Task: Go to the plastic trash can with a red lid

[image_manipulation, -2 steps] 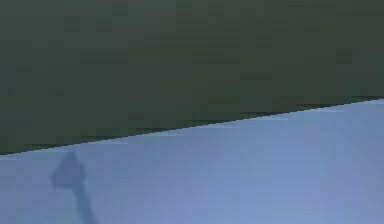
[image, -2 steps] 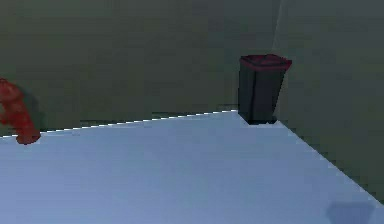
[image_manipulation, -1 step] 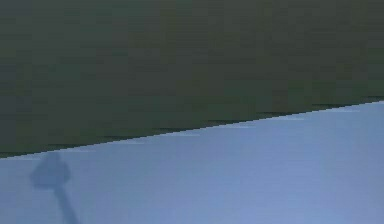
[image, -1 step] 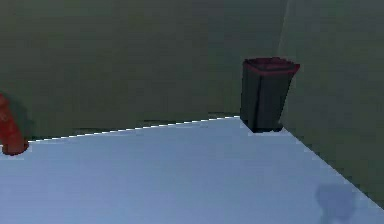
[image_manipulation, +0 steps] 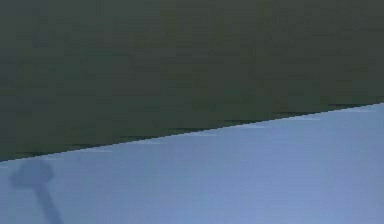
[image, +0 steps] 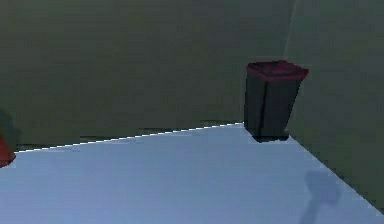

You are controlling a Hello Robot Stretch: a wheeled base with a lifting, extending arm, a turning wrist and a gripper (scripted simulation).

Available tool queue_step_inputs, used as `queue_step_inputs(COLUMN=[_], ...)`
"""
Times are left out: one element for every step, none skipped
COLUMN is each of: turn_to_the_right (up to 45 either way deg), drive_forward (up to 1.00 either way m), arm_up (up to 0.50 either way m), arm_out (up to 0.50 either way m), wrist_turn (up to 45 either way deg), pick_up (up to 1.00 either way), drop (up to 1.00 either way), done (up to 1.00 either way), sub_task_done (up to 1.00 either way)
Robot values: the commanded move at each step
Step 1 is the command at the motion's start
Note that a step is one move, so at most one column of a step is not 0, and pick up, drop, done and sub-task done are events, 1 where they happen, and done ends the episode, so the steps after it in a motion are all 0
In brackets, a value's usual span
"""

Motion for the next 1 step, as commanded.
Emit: queue_step_inputs(turn_to_the_right=[18.0], drive_forward=[0.0], arm_up=[0.0], arm_out=[0.0], wrist_turn=[0.0], pick_up=[0.0], drop=[0.0], done=[0.0], sub_task_done=[0.0])
